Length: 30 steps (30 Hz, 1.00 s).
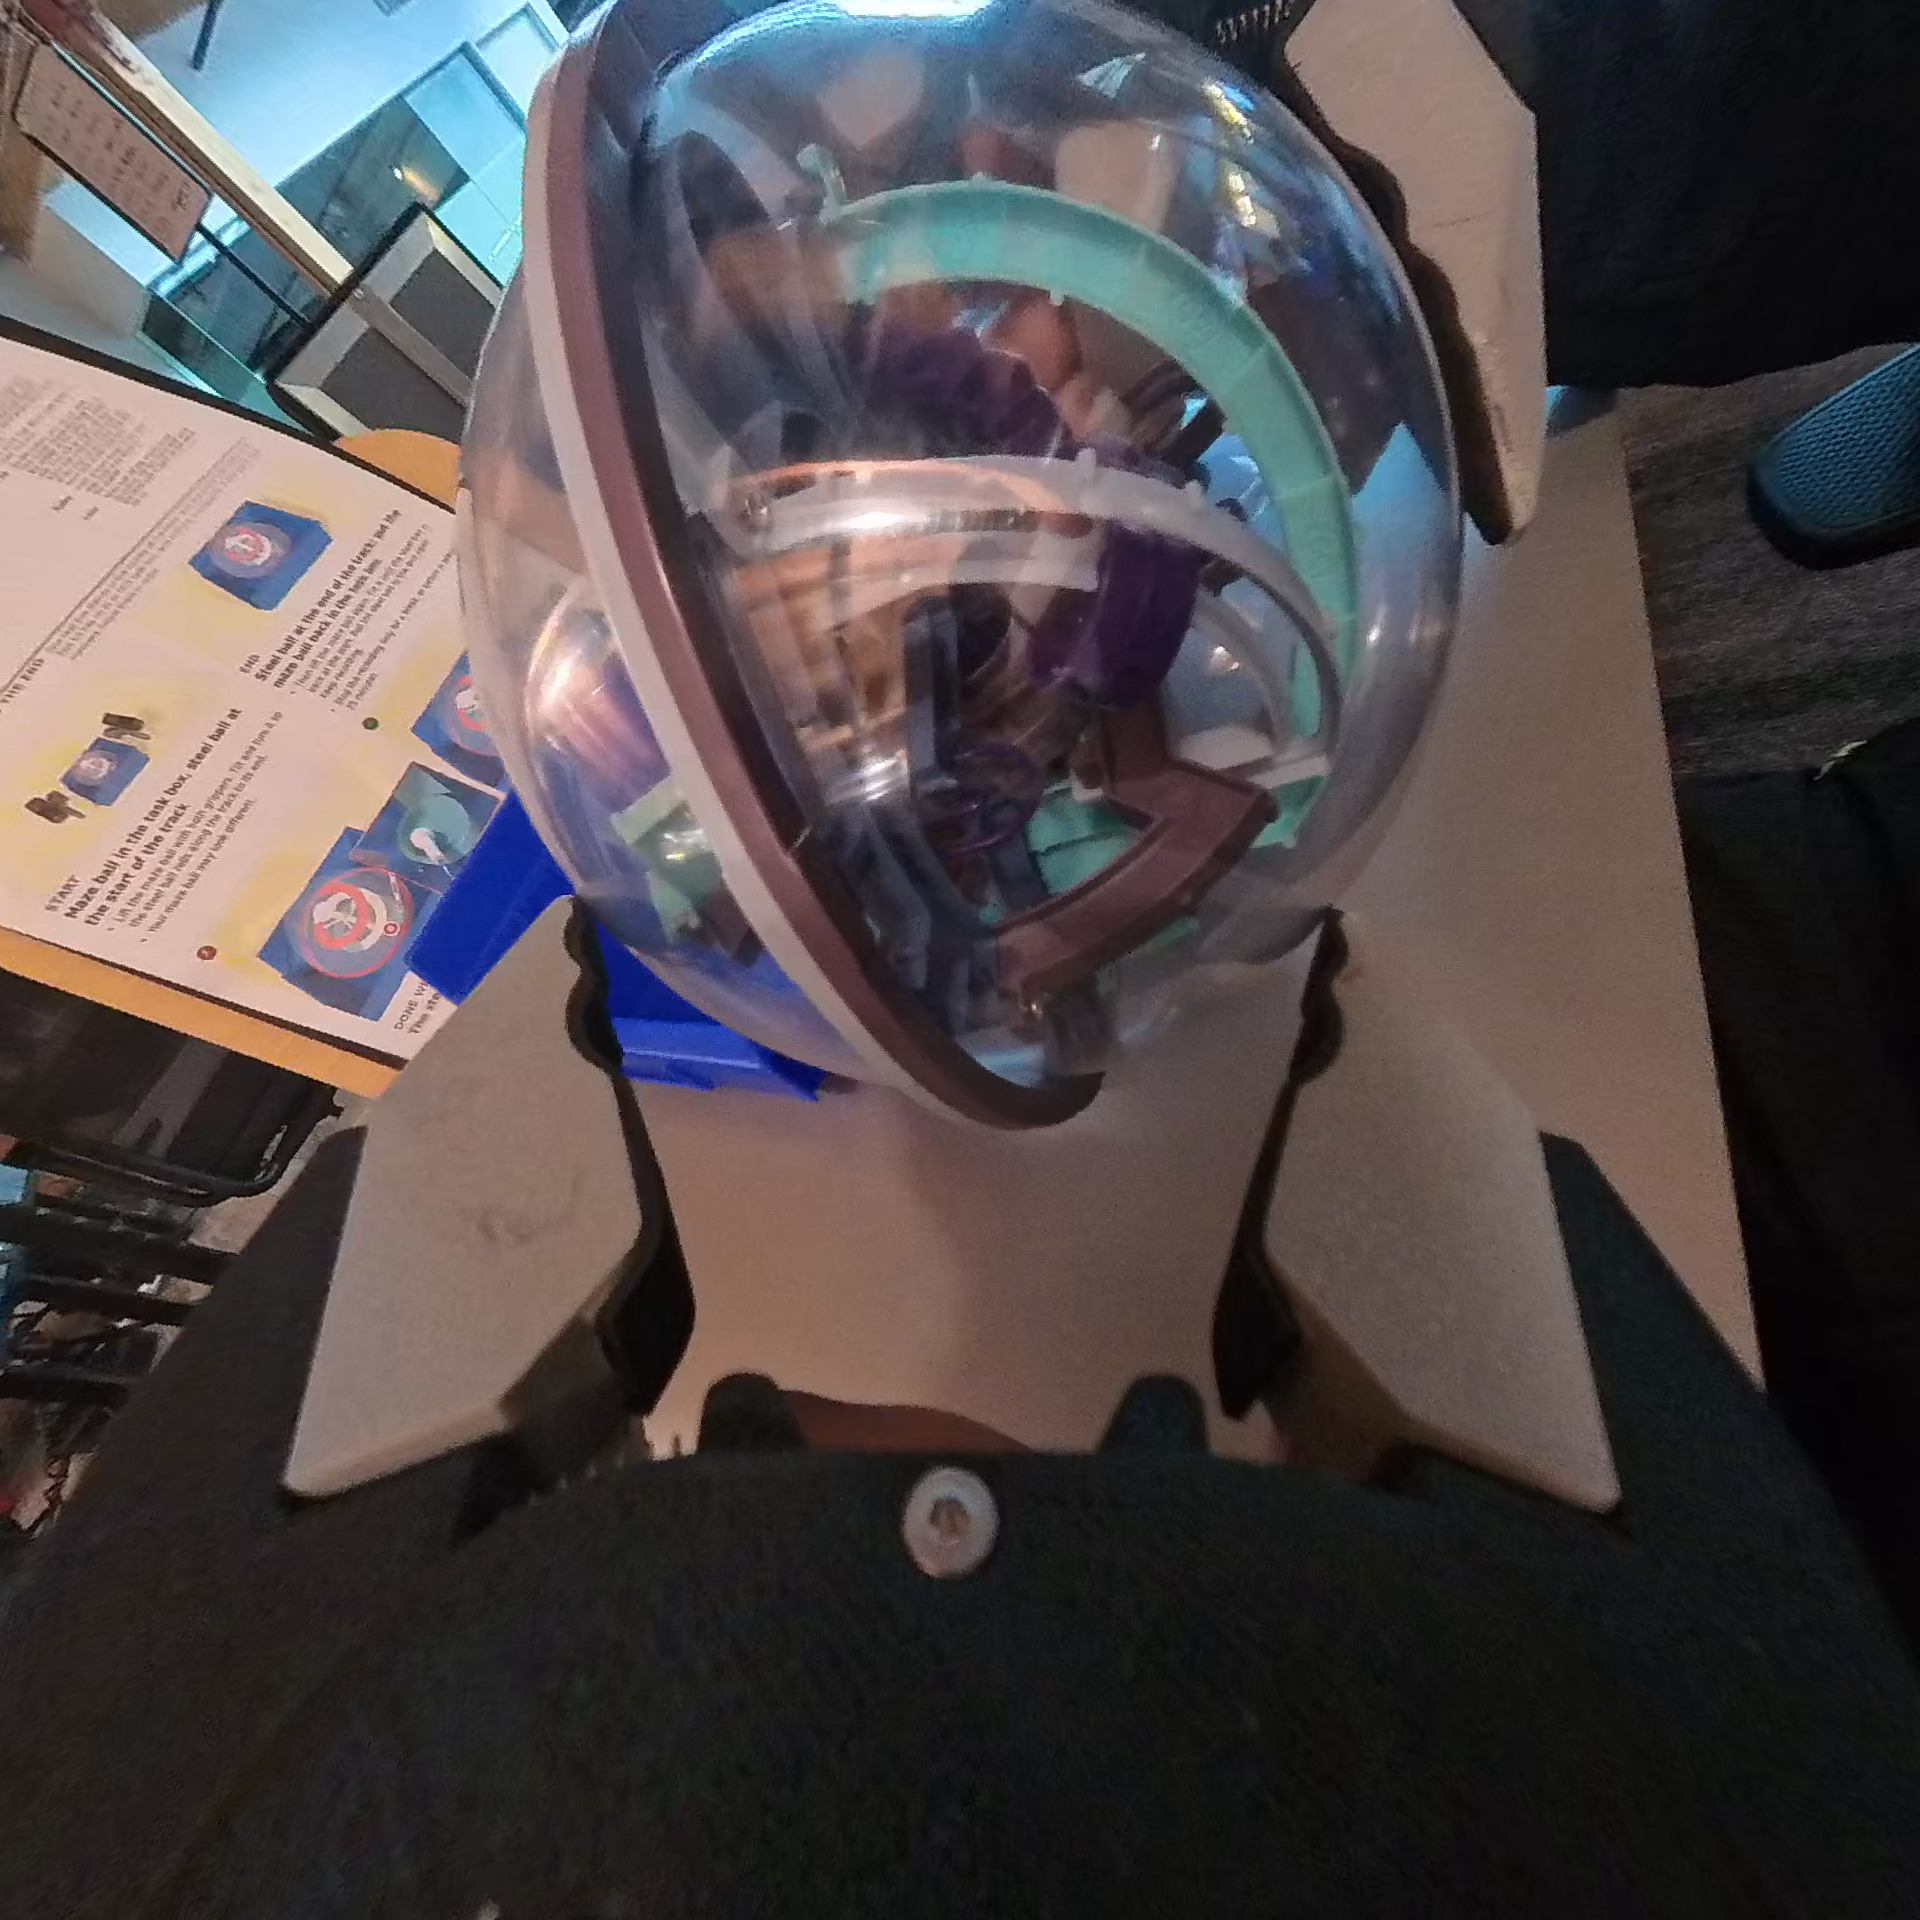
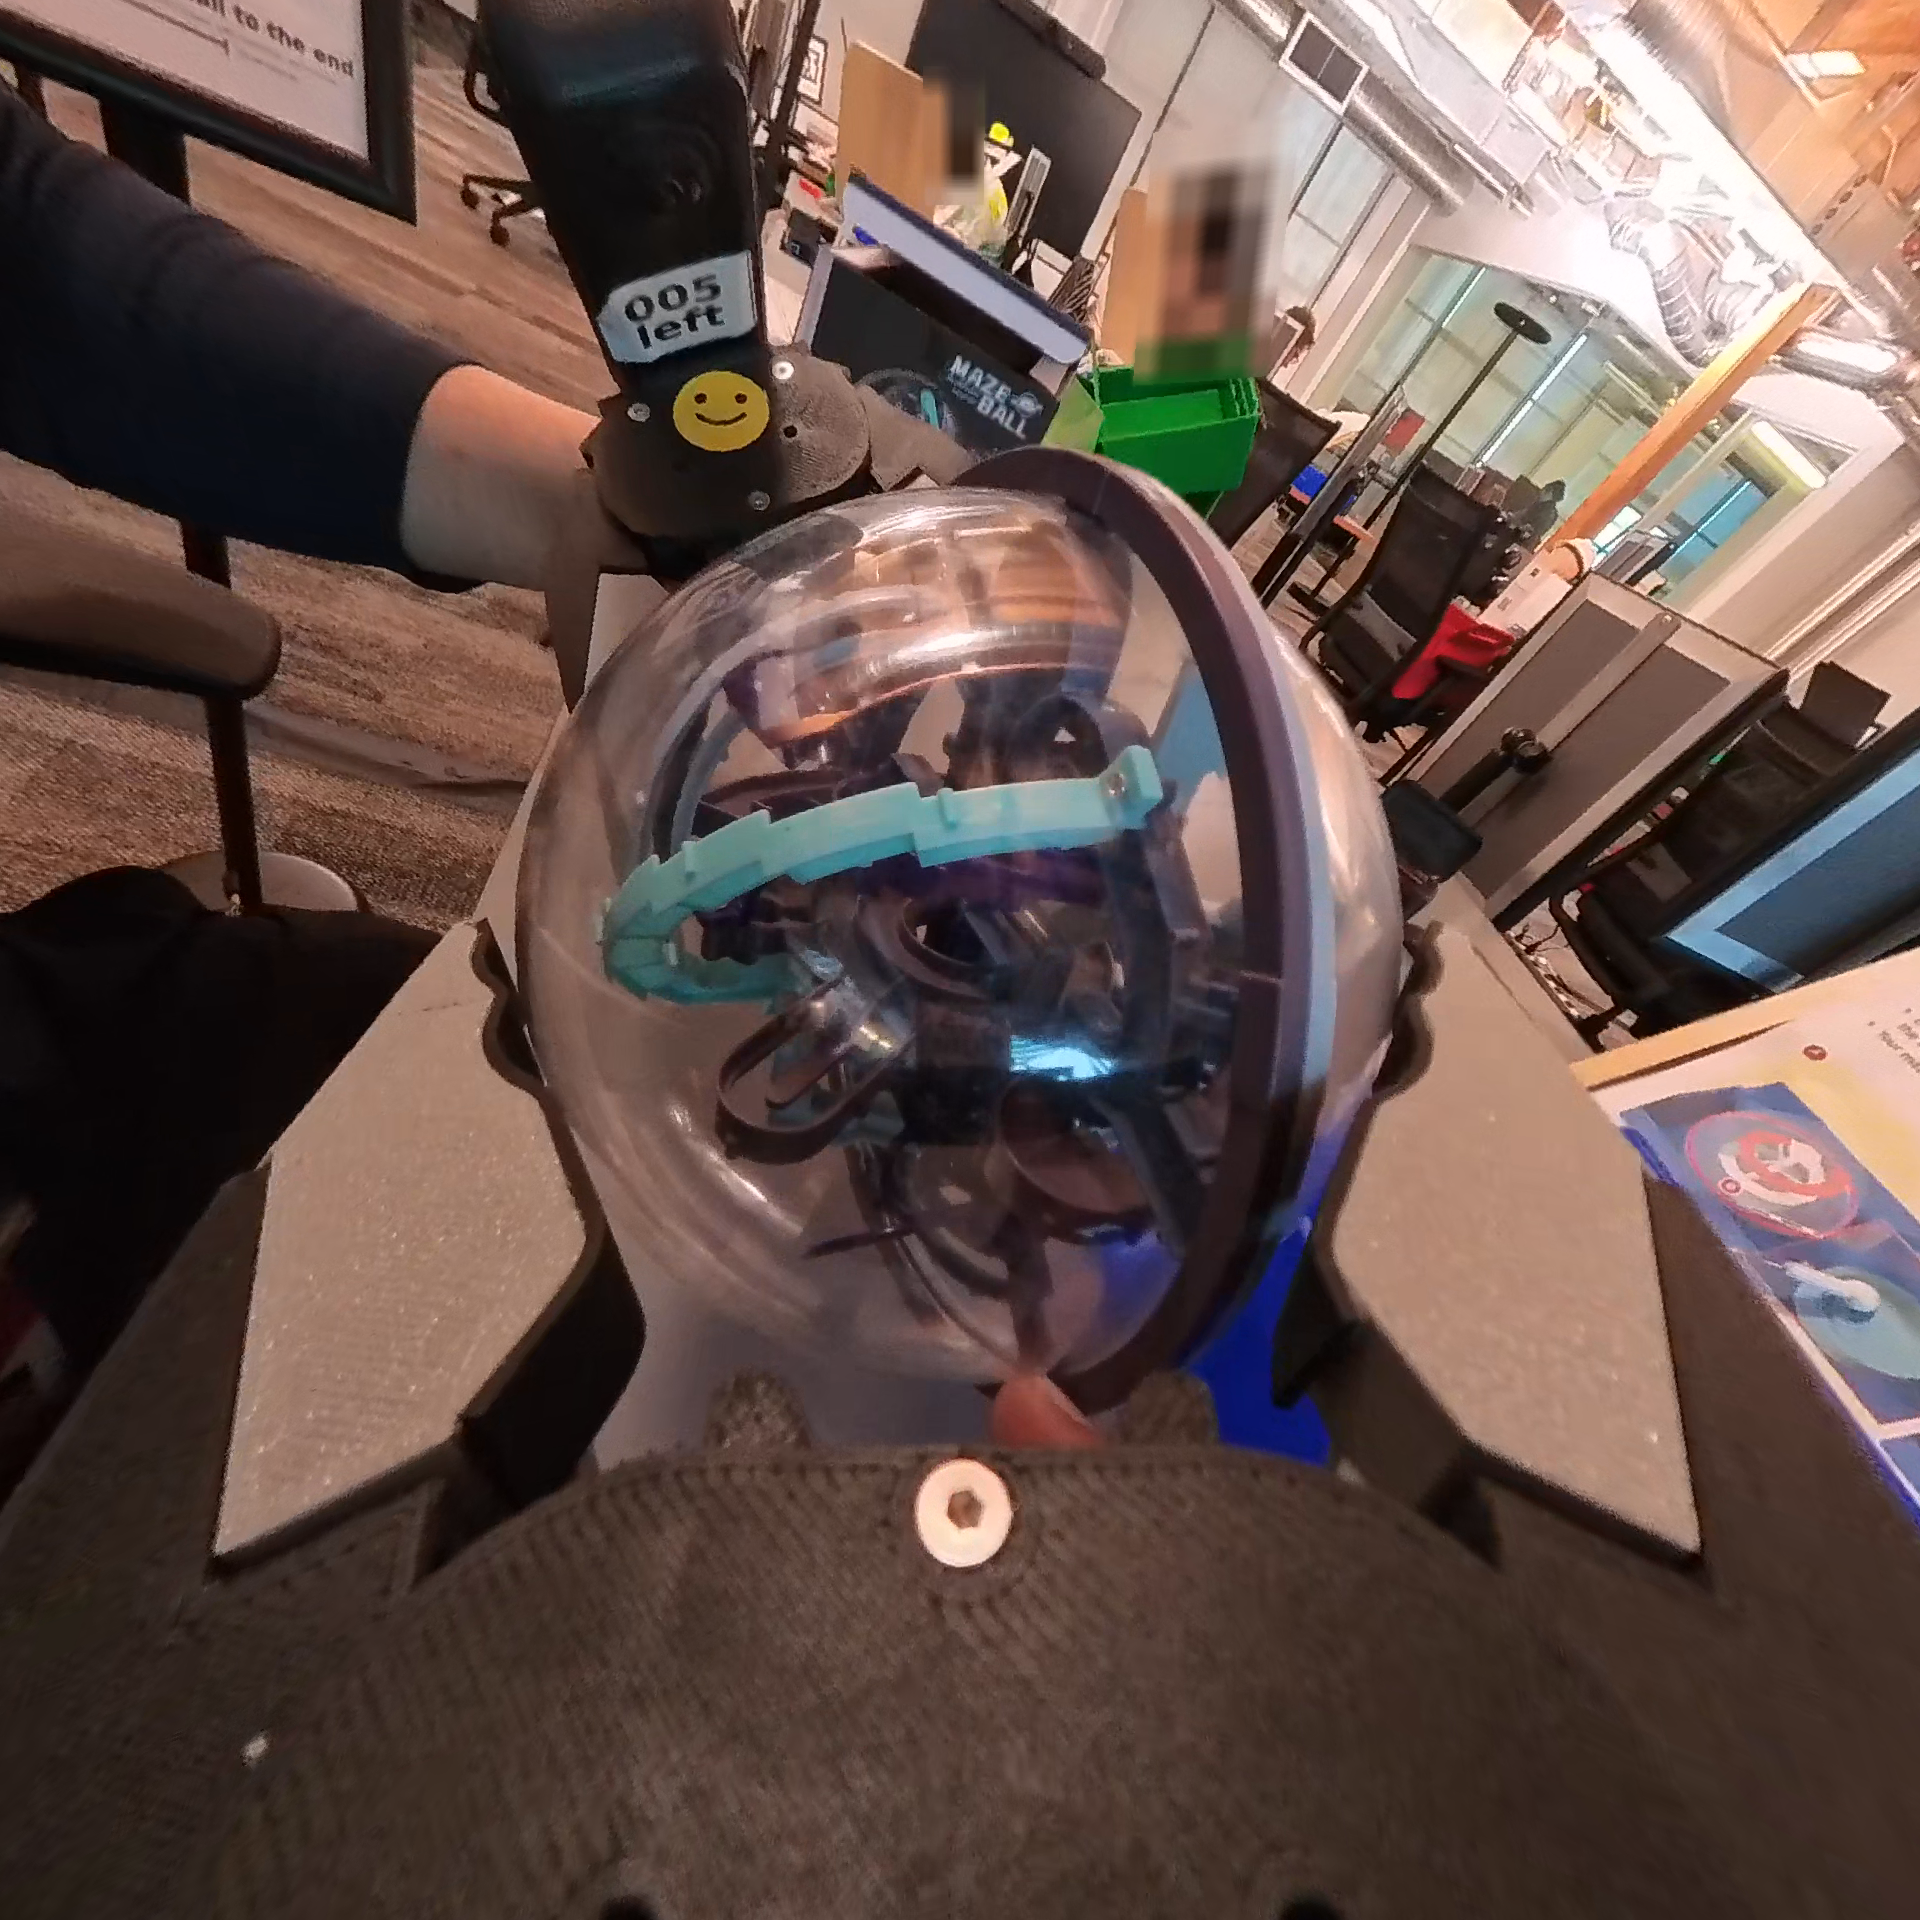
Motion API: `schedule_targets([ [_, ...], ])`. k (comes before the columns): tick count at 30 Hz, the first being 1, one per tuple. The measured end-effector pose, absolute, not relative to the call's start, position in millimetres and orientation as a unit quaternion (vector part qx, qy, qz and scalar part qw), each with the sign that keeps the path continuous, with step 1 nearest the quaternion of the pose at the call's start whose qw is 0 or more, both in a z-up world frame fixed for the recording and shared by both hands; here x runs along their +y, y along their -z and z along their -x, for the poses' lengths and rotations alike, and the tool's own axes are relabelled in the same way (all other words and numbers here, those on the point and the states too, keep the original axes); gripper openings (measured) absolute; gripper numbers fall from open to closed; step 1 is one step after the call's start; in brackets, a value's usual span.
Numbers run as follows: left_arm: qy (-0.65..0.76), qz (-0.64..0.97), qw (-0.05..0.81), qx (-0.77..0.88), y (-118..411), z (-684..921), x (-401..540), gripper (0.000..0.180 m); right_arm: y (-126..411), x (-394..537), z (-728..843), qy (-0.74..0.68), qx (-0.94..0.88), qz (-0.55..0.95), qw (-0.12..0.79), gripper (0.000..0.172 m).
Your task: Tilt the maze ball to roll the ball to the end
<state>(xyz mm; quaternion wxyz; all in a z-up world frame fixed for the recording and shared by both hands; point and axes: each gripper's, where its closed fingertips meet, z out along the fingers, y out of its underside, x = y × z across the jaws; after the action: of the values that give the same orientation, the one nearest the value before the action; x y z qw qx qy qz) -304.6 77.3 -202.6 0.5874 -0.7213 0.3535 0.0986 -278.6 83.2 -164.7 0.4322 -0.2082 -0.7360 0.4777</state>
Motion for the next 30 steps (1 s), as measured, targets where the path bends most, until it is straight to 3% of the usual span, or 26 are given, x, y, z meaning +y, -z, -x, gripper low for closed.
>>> schedule_targets([
  [30, -0.124, 0.717, 0.589, 0.352, 217.5, 303.4, 77.6, 0.130, 181.8, 84.5, 276.8, -0.495, -0.730, 0.180, 0.435, 0.158],
])
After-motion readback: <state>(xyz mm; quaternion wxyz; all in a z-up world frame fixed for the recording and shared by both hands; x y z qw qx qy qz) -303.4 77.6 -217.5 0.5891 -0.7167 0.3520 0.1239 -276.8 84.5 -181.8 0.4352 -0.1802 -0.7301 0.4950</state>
